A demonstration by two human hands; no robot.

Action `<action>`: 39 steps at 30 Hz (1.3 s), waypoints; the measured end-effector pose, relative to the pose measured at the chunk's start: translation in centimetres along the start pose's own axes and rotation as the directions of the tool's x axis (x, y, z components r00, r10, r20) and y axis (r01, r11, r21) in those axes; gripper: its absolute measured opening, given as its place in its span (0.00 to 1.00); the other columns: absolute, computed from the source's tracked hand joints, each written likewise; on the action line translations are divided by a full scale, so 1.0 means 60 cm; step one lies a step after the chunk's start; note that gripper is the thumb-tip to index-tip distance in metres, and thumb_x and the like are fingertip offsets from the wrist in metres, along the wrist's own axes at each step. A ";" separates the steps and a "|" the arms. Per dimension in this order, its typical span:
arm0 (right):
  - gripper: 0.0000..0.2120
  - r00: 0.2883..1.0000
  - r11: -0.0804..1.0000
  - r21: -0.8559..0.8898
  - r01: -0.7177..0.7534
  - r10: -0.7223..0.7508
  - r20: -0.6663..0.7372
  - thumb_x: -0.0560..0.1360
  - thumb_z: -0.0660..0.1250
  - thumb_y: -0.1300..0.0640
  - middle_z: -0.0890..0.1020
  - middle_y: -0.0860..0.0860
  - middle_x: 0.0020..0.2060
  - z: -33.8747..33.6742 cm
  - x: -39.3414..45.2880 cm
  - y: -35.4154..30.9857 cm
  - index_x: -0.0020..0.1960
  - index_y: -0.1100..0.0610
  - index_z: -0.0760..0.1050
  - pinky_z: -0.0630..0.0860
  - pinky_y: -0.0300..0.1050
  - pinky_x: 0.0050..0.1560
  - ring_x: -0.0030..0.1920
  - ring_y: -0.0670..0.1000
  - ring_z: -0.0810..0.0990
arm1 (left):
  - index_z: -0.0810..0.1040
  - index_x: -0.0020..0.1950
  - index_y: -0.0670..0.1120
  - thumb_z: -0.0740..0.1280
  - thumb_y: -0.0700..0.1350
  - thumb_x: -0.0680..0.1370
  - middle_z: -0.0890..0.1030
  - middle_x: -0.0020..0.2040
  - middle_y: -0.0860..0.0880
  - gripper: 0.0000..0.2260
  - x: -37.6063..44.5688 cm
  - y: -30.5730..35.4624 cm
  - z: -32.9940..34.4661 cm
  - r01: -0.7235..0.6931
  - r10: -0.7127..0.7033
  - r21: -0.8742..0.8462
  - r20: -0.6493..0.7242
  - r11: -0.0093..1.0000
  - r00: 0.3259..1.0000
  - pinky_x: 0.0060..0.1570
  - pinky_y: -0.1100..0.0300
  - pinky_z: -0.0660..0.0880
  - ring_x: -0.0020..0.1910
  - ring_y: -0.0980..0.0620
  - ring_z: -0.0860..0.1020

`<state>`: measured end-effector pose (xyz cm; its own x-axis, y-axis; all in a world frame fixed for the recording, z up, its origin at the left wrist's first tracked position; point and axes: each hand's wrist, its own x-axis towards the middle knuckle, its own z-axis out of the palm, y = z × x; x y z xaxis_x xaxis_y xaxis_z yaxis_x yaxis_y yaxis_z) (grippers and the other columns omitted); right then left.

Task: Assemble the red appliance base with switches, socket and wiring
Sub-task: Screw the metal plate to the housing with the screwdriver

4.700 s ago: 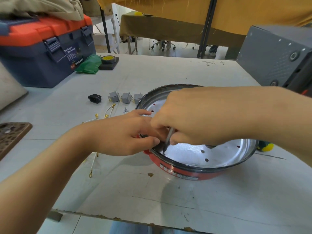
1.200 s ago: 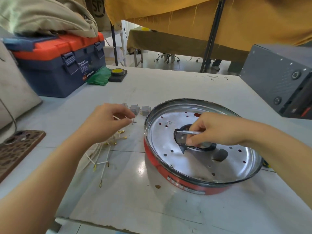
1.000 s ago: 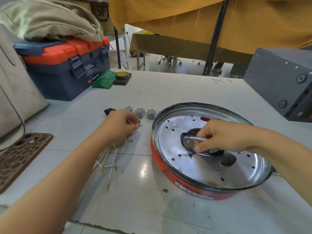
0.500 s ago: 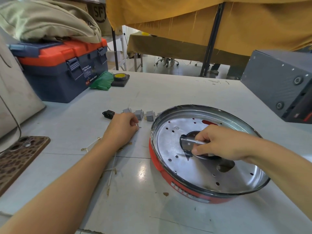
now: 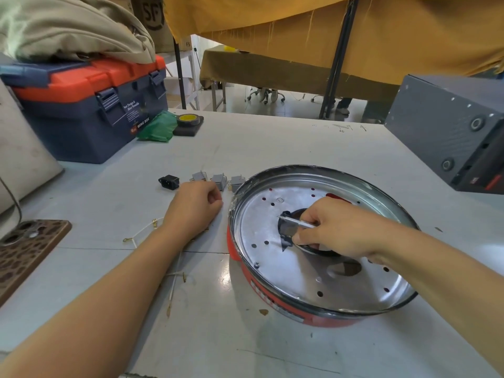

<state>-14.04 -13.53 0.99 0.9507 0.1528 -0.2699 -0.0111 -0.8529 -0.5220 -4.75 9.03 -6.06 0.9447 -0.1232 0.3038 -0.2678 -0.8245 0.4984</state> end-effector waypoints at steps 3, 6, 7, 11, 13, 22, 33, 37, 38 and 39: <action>0.20 1.000 1.000 -0.017 0.002 -0.002 -0.022 0.74 0.69 0.55 0.66 0.47 0.21 0.002 -0.002 -0.002 0.26 0.55 0.67 0.60 0.37 0.25 0.21 0.45 0.62 | 0.79 0.40 0.45 0.67 0.39 0.74 0.80 0.37 0.48 0.04 0.000 -0.001 0.000 0.009 -0.009 -0.008 0.000 1.000 1.000 0.43 0.58 0.73 0.40 0.50 0.76; 0.19 0.998 0.999 -0.033 0.004 -0.006 -0.055 0.75 0.68 0.55 0.66 0.50 0.24 0.006 0.000 -0.008 0.28 0.57 0.67 0.59 0.40 0.27 0.25 0.48 0.63 | 0.79 0.41 0.43 0.67 0.39 0.74 0.80 0.38 0.48 0.03 -0.001 -0.004 -0.003 0.027 -0.028 -0.047 -0.023 0.999 0.999 0.41 0.60 0.70 0.40 0.51 0.76; 0.19 0.998 0.999 -0.032 0.002 -0.004 -0.069 0.75 0.67 0.55 0.67 0.50 0.25 0.007 0.002 -0.011 0.29 0.57 0.67 0.59 0.40 0.27 0.26 0.49 0.63 | 0.79 0.42 0.43 0.67 0.39 0.75 0.80 0.39 0.48 0.03 -0.002 -0.005 -0.004 0.032 -0.034 -0.059 -0.032 0.998 0.999 0.41 0.60 0.69 0.40 0.51 0.76; 0.17 0.995 0.999 -0.042 -0.004 0.000 -0.099 0.76 0.66 0.54 0.69 0.51 0.27 0.009 0.011 -0.021 0.31 0.57 0.69 0.60 0.42 0.29 0.28 0.49 0.65 | 0.80 0.43 0.42 0.67 0.40 0.75 0.80 0.38 0.47 0.03 -0.002 -0.008 -0.010 0.051 -0.056 -0.084 -0.059 0.995 0.997 0.40 0.61 0.69 0.39 0.51 0.76; 0.17 0.997 0.998 -0.057 0.008 -0.013 -0.081 0.76 0.66 0.54 0.69 0.51 0.27 0.008 0.013 -0.021 0.31 0.57 0.69 0.60 0.41 0.28 0.28 0.49 0.65 | 0.80 0.43 0.42 0.68 0.40 0.75 0.80 0.37 0.47 0.03 -0.003 -0.007 -0.014 0.050 -0.059 -0.126 -0.068 0.991 0.996 0.38 0.62 0.69 0.38 0.51 0.77; 0.12 0.996 0.991 0.110 0.076 -0.081 0.045 0.73 0.71 0.54 0.74 0.42 0.20 -0.024 0.002 0.006 0.31 0.54 0.78 0.64 0.27 0.26 0.22 0.39 0.71 | 0.80 0.40 0.48 0.70 0.42 0.74 0.80 0.33 0.52 0.03 -0.014 0.035 -0.053 -0.025 -0.009 -0.366 -0.090 0.930 0.996 0.34 0.71 0.73 0.29 0.62 0.76; 0.16 0.991 0.995 0.005 0.099 -0.099 0.092 0.71 0.72 0.51 0.72 0.42 0.21 -0.029 0.001 0.024 0.26 0.49 0.76 0.64 0.38 0.31 0.23 0.41 0.69 | 0.80 0.41 0.51 0.70 0.45 0.74 0.82 0.37 0.54 0.02 -0.041 0.113 -0.086 -0.220 0.210 -0.263 -0.066 0.939 0.975 0.42 0.57 0.78 0.38 0.55 0.79; 0.17 0.991 0.993 -0.034 0.115 -0.112 0.075 0.72 0.71 0.52 0.70 0.46 0.24 -0.025 -0.001 0.023 0.27 0.53 0.72 0.63 0.40 0.31 0.27 0.47 0.66 | 0.80 0.42 0.53 0.69 0.48 0.73 0.81 0.36 0.56 0.02 -0.054 0.142 -0.082 -0.277 0.302 -0.284 0.049 0.918 0.952 0.40 0.66 0.75 0.37 0.60 0.78; 0.17 0.990 0.991 -0.054 0.121 -0.117 0.075 0.73 0.71 0.52 0.69 0.47 0.24 -0.024 -0.001 0.021 0.28 0.53 0.71 0.63 0.38 0.29 0.27 0.47 0.66 | 0.80 0.42 0.54 0.68 0.50 0.72 0.81 0.35 0.56 0.03 -0.057 0.147 -0.080 -0.279 0.314 -0.293 0.079 0.915 0.946 0.40 0.65 0.76 0.37 0.59 0.79; 0.17 0.990 0.989 -0.076 0.127 -0.121 0.074 0.73 0.70 0.53 0.69 0.48 0.24 -0.022 -0.002 0.019 0.28 0.53 0.71 0.62 0.36 0.26 0.26 0.47 0.66 | 0.81 0.42 0.54 0.67 0.52 0.71 0.81 0.35 0.55 0.04 -0.060 0.152 -0.077 -0.278 0.321 -0.298 0.105 0.913 0.941 0.40 0.64 0.76 0.37 0.59 0.79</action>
<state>-13.76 -15.17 1.50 0.9193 0.2919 -0.2638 0.1332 -0.8618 -0.4894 -11.45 4.52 1.16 0.8231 -0.4386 0.3608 -0.5638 -0.5544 0.6122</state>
